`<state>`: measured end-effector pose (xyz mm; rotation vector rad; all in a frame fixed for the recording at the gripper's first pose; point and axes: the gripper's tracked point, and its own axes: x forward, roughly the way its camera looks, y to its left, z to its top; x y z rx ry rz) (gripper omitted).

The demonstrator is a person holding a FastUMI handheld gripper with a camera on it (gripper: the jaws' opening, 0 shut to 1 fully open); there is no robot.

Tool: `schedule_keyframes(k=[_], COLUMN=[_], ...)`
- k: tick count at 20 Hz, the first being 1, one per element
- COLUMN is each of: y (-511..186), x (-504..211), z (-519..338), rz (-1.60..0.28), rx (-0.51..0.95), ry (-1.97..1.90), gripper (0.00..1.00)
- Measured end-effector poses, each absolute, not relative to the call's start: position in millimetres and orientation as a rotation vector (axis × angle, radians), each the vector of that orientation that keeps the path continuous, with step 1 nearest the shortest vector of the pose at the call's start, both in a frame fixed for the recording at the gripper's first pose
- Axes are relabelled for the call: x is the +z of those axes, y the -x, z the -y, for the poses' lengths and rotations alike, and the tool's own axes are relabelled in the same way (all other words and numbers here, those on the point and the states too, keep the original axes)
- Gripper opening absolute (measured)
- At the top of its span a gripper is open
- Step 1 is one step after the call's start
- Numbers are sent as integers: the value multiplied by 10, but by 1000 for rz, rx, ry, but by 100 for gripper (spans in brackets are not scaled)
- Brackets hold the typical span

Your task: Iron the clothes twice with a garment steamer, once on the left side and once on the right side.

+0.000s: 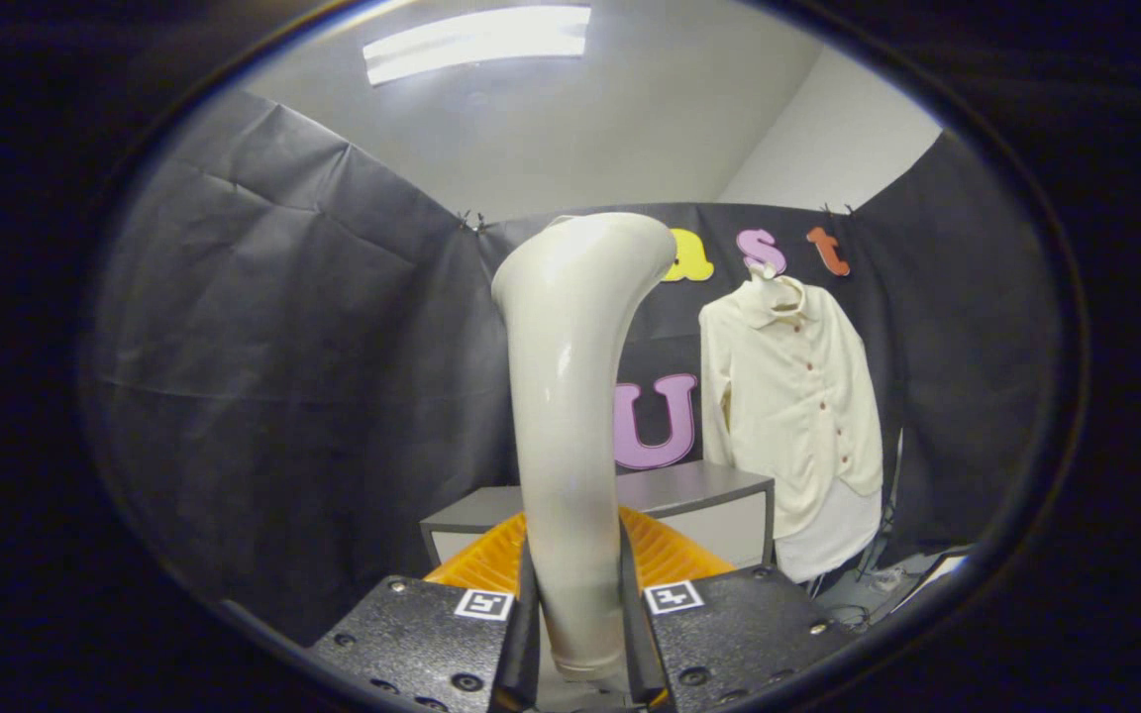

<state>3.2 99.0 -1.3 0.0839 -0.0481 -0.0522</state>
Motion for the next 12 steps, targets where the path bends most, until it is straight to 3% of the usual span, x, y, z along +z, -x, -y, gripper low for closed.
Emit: schedule_keyframes(k=[12], y=[-15], x=[-169], z=[-857], rz=[0], rx=[-113], ry=[-43], gripper=[34])
